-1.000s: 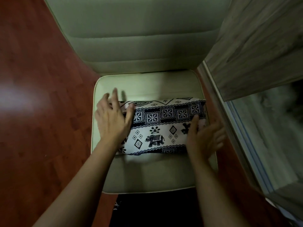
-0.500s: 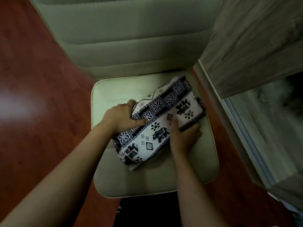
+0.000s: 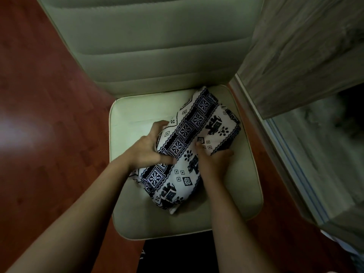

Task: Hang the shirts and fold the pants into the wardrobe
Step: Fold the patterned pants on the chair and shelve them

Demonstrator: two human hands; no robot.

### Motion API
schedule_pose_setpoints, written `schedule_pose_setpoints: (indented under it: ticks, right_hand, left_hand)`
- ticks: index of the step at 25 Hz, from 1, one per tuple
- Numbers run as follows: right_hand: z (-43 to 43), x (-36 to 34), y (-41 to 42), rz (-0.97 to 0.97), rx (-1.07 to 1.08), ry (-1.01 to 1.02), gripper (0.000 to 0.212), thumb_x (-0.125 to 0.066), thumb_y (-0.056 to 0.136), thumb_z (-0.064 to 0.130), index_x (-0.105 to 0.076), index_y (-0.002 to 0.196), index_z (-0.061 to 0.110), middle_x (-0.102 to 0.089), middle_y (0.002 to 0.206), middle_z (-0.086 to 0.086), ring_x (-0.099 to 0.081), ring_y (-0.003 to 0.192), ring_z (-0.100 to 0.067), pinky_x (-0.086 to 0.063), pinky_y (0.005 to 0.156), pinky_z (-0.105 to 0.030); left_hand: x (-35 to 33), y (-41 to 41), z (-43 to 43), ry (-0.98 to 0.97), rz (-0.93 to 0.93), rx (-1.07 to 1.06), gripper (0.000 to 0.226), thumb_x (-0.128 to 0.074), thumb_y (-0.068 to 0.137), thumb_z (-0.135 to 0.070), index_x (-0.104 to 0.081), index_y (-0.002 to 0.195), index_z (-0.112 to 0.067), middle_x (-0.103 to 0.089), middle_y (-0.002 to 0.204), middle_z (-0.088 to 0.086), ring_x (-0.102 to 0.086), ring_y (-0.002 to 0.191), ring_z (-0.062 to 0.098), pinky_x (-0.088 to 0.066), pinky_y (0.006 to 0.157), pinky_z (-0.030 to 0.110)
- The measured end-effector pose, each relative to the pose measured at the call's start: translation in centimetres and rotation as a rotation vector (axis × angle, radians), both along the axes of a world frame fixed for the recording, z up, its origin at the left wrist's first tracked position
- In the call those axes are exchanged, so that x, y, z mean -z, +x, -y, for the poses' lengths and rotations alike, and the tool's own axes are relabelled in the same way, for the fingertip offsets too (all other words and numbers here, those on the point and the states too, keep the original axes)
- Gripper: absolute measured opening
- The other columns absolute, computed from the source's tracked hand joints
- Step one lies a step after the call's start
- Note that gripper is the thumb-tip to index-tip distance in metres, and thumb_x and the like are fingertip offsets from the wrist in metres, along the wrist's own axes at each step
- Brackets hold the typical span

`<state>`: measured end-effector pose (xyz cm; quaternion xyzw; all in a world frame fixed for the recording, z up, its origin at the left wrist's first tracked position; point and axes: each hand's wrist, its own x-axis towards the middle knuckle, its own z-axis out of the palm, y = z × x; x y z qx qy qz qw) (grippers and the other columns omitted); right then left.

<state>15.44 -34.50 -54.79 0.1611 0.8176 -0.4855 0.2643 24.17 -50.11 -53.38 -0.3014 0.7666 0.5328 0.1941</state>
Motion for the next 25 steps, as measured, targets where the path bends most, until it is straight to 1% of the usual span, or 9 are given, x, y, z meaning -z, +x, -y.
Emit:
schedule_pose_setpoints:
  ticks: [1,3,5,8,11,14,16,20,25]
  right_hand:
    - [-0.1,-0.1,0.4,-0.042,0.001,-0.09,0.08,-0.077,0.074,0.012,-0.022,0.132,0.009,-0.047,0.129,-0.005,-0.06,0.097,-0.01,-0.047,0.078,-0.014]
    - [-0.8,0.2,1.1,-0.117,-0.039,-0.219,0.094,-0.073,0.074,-0.001,-0.01,0.141,0.018,-0.035,0.133,0.006,-0.053,0.101,0.005,-0.047,0.079,-0.006]
    - [-1.5,0.3,1.3,-0.143,-0.112,-0.246,0.089,-0.072,0.075,-0.002,-0.02,0.141,0.027,-0.033,0.14,0.003,-0.049,0.116,-0.007,-0.049,0.091,-0.017]
    - [-1.2,0.2,0.8,-0.036,-0.146,-0.269,0.056,-0.073,0.076,0.007,-0.048,0.116,0.037,-0.045,0.135,-0.001,-0.052,0.114,-0.016,-0.053,0.09,-0.03]
    - [-0.7,0.2,0.0,0.04,-0.177,-0.355,0.047,-0.073,0.074,0.008,-0.055,0.098,0.044,-0.057,0.124,0.004,-0.055,0.115,-0.017,-0.05,0.096,-0.043]
    - [-0.9,0.2,-1.6,-0.066,-0.394,-0.305,0.049,-0.073,0.074,0.007,-0.056,0.109,0.038,-0.051,0.126,0.013,-0.046,0.122,-0.009,-0.043,0.1,-0.028]
    - [-1.1,0.9,-2.5,-0.115,-0.561,-0.244,0.064,-0.073,0.075,0.007,-0.049,0.127,0.036,-0.042,0.138,0.003,-0.039,0.128,-0.01,-0.036,0.1,-0.019]
    - [-0.9,0.7,-2.5,-0.209,-0.689,-0.139,0.081,-0.07,0.08,0.011,-0.026,0.145,0.033,-0.027,0.149,-0.005,-0.029,0.133,-0.009,-0.024,0.105,-0.019]
    - [-1.8,-6.7,-3.6,-0.332,-0.654,-0.147,0.081,-0.067,0.083,0.008,-0.023,0.146,0.03,-0.022,0.152,-0.003,-0.018,0.135,-0.002,-0.019,0.111,-0.022]
  left_hand:
    - [0.1,0.3,-0.1,0.011,-0.042,-0.032,0.097,-0.085,0.064,-0.034,-0.018,0.133,-0.044,-0.042,0.143,-0.003,-0.043,0.129,0.02,-0.031,0.109,0.032]
    - [0.2,1.2,0.1,0.125,-0.123,-0.064,0.107,-0.084,0.067,-0.028,-0.009,0.14,-0.048,-0.022,0.149,-0.027,-0.024,0.139,0.002,-0.022,0.114,0.024]
    - [0.1,2.4,0.4,0.157,-0.128,0.036,0.118,-0.083,0.069,-0.025,0.006,0.141,-0.054,-0.006,0.143,-0.045,-0.01,0.135,-0.018,-0.016,0.109,0.009]
    - [0.7,3.5,-0.2,-0.129,-0.093,0.187,0.102,-0.075,0.065,-0.057,-0.004,0.138,-0.058,-0.027,0.151,-0.011,-0.034,0.133,0.012,-0.031,0.108,0.028]
    - [0.9,4.1,-0.8,-0.028,-0.134,0.037,0.082,-0.08,0.066,-0.046,-0.029,0.13,-0.053,-0.04,0.141,-0.021,-0.047,0.12,0.009,-0.034,0.108,0.032]
    - [0.9,4.4,-0.8,0.077,-0.176,0.002,0.076,-0.078,0.065,-0.045,-0.039,0.129,-0.048,-0.041,0.138,-0.024,-0.037,0.129,-0.003,-0.029,0.112,0.03]
    - [1.0,4.8,-0.9,0.072,-0.176,-0.033,0.077,-0.079,0.065,-0.044,-0.04,0.131,-0.05,-0.042,0.14,-0.018,-0.032,0.132,-0.005,-0.025,0.113,0.028]
    - [0.5,4.8,-1.3,0.159,-0.146,-0.159,0.08,-0.081,0.07,-0.018,-0.043,0.135,-0.045,-0.041,0.142,-0.023,-0.03,0.133,-0.009,-0.034,0.111,0.031]
    - [-6.5,2.8,-1.6,0.144,-0.205,-0.121,0.082,-0.079,0.073,-0.012,-0.04,0.137,-0.045,-0.042,0.132,-0.029,-0.032,0.123,-0.021,-0.038,0.105,0.021]
